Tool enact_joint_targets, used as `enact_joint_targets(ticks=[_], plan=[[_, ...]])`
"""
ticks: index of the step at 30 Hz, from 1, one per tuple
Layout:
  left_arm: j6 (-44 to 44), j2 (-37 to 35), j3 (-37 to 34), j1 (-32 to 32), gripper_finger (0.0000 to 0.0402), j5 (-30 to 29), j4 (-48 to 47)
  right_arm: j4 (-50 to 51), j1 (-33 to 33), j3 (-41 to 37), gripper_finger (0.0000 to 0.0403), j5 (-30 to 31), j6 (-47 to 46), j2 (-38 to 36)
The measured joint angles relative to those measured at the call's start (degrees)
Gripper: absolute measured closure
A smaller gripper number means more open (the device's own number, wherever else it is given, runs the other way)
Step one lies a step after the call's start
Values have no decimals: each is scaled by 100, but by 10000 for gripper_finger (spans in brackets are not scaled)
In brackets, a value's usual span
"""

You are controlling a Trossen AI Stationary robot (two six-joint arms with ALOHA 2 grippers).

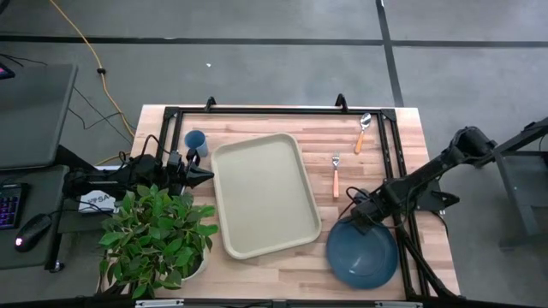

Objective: Pick and place plate/cup/fork/spoon on tray
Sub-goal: Put the blue plate in the middle of the white serving tray

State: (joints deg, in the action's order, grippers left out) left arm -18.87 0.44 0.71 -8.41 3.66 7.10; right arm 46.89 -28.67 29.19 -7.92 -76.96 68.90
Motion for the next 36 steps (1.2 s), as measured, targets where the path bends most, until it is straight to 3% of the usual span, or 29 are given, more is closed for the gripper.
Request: enact_joint_targets(ticks=[2,3,7,12,16,19,23,28,36], plan=[[1,1,0,1,401,0,1,-22,-4,7,379,-217,207,-46],[1,0,0,0,401,0,1,-61,-7,7,387,-323,306,-88],[2,0,0,0,401,0,0,4,7,-2,394,-1072,878,-531],[1,0,0,1,401,1,1,-8,7,154,399,-2047,1385,-1602],[2,1,0,0,401,0,1,-85,12,591,401,-2414,1043,-2370],[0,1,0,1,401,0,1,-69,17,941,401,-2039,452,-2557],[0,1,0,-1,401,0,-1,-237,67,1386,402,-1035,266,-2269],[2,1,0,-1,401,0,1,-983,670,1812,402,166,681,-1356],[0,1,0,-1,401,0,-1,-2027,2089,2538,402,1490,1160,292]])
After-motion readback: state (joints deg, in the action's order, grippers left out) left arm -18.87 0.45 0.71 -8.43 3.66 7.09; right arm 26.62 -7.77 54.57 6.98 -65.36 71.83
